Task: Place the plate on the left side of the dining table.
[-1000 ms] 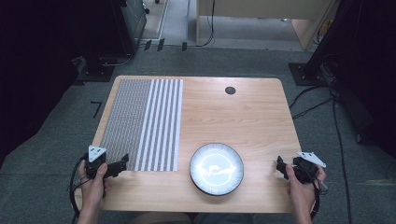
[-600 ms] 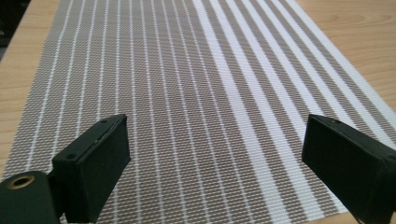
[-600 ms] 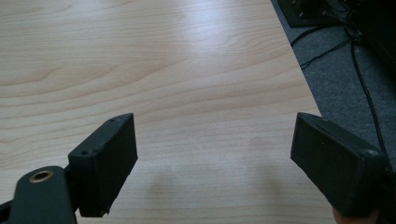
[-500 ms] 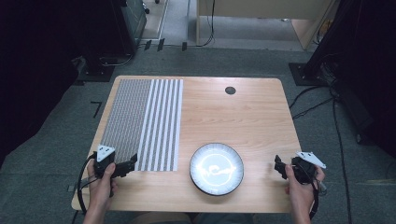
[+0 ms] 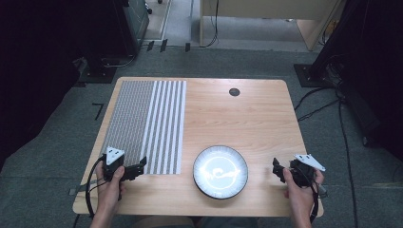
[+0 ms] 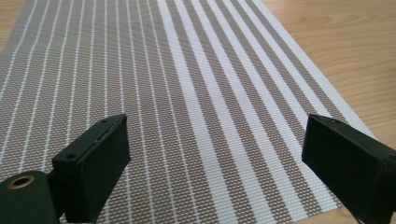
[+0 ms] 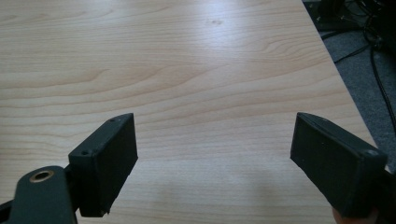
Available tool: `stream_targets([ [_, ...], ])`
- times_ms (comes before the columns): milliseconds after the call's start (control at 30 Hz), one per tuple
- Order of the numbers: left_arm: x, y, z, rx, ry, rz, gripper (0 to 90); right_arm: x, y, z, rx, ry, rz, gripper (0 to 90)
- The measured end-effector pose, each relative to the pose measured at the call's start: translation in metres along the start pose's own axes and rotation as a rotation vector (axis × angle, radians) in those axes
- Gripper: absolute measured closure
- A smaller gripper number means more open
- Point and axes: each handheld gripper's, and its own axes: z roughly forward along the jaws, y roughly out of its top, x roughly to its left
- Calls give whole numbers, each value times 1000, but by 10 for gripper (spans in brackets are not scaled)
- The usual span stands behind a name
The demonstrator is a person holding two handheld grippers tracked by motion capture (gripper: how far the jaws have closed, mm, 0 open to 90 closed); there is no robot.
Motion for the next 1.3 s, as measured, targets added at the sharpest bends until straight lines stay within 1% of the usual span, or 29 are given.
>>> stream_targets([
  [133, -5, 1, 1, 4, -5, 2, 76, 7, 0, -1, -4, 3, 0, 150],
  [233, -8, 1, 2, 3, -12, 7, 76, 12, 1, -2, -8, 16, 6, 150],
  [400, -15, 2, 3, 3, -27, 9, 76, 21, 1, -4, -15, 31, -8, 150],
  [533, -23, 3, 4, 1, -50, 32, 76, 26, 2, -5, -20, 42, -15, 150],
  [667, -28, 4, 5, -1, -61, 34, 76, 32, 2, -5, -26, 55, -5, 153],
  [767, -32, 4, 6, 0, -67, 33, 76, 35, 3, -6, -25, 65, 16, 157],
  [867, -37, 4, 6, -6, -82, 38, 76, 38, 3, -7, -27, 71, 23, 159],
  [967, -41, 5, 6, -12, -89, 46, 76, 40, 4, -8, -29, 76, 29, 163],
  [1133, -48, 6, 8, -9, -98, 46, 76, 46, 4, -8, -27, 83, 24, 166],
  [1300, -56, 7, 8, -28, -119, 35, 76, 52, 5, -10, -39, 94, 26, 174],
])
